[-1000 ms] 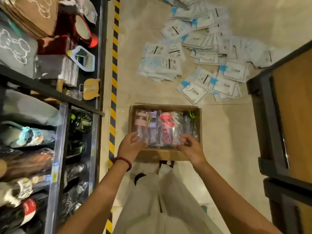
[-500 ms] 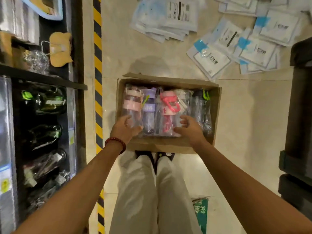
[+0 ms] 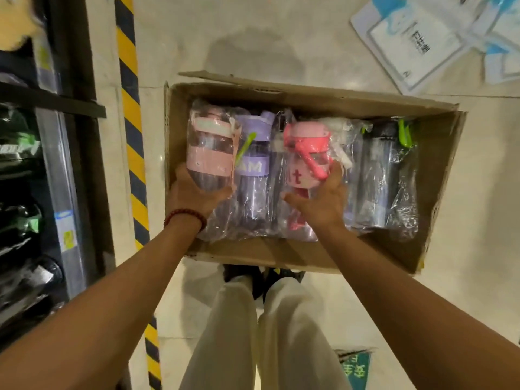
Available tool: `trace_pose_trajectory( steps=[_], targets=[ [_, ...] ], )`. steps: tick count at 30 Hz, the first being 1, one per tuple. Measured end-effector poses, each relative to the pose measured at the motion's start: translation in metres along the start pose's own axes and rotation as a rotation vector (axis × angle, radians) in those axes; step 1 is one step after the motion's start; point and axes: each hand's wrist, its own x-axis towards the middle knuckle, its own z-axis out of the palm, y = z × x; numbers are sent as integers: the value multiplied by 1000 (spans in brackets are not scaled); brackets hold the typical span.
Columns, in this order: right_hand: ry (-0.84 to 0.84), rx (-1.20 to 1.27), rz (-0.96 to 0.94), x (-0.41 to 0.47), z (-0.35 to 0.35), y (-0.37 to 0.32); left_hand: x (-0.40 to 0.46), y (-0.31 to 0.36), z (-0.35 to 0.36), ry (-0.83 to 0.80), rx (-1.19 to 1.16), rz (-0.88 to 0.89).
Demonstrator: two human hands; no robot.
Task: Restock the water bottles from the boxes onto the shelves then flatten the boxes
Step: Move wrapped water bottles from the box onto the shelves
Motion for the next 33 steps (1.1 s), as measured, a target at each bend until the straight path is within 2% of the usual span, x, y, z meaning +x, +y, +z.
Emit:
trace_pose_trajectory(
  steps=[5, 8, 15, 20, 26, 33],
  targets=[
    [159, 24, -6, 4, 15, 3, 12, -5, 7, 46, -14, 4],
    [190, 66, 1, 4, 19, 2, 9, -5, 4, 18, -74, -5],
    [4, 93, 6, -7, -8, -18, -16, 2, -11, -57, -245, -45],
    [-92, 165, -78, -67, -38, -39, -59, 8, -41, -81, -325, -22],
    [-160, 227, -241, -157, -70, -88, -128, 37, -120, 39, -509, 81],
    [-242, 248, -502, -252, -107, -197, -209, 66, -226, 241, -784, 154]
  ],
)
